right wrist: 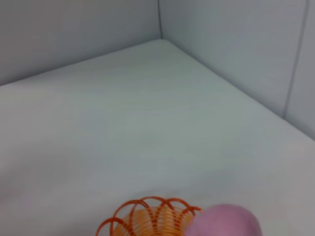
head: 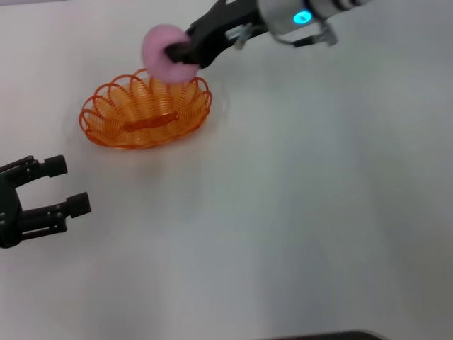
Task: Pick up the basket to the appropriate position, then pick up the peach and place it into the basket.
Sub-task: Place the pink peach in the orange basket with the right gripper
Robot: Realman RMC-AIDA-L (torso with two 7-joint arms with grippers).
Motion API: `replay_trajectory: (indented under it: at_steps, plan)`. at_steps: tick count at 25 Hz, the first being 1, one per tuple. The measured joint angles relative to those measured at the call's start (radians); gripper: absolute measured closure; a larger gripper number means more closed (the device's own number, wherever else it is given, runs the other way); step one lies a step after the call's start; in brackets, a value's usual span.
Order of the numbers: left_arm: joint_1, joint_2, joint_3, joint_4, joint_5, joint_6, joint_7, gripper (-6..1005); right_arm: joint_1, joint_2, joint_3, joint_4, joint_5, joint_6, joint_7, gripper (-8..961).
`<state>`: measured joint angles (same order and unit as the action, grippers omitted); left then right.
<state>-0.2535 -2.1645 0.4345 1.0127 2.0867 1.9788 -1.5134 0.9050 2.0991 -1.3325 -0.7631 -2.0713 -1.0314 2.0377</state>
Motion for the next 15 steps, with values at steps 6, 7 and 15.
replay_trajectory:
  at_steps: [6, 7, 15]
  plan:
    - [-0.002, 0.0, -0.001, -0.006, 0.0, -0.008, -0.001, 110, 0.027, 0.004, -0.116, 0.122, 0.159, 0.143, -0.052, 713]
    - [-0.004, 0.0, 0.0, -0.008, 0.0, -0.009, -0.001, 110, 0.025, 0.005, -0.128, 0.126, 0.181, 0.149, -0.062, 701]
    - [-0.017, 0.002, 0.005, -0.013, -0.001, -0.012, 0.0, 110, 0.015, 0.005, -0.146, 0.15, 0.239, 0.15, -0.098, 335]
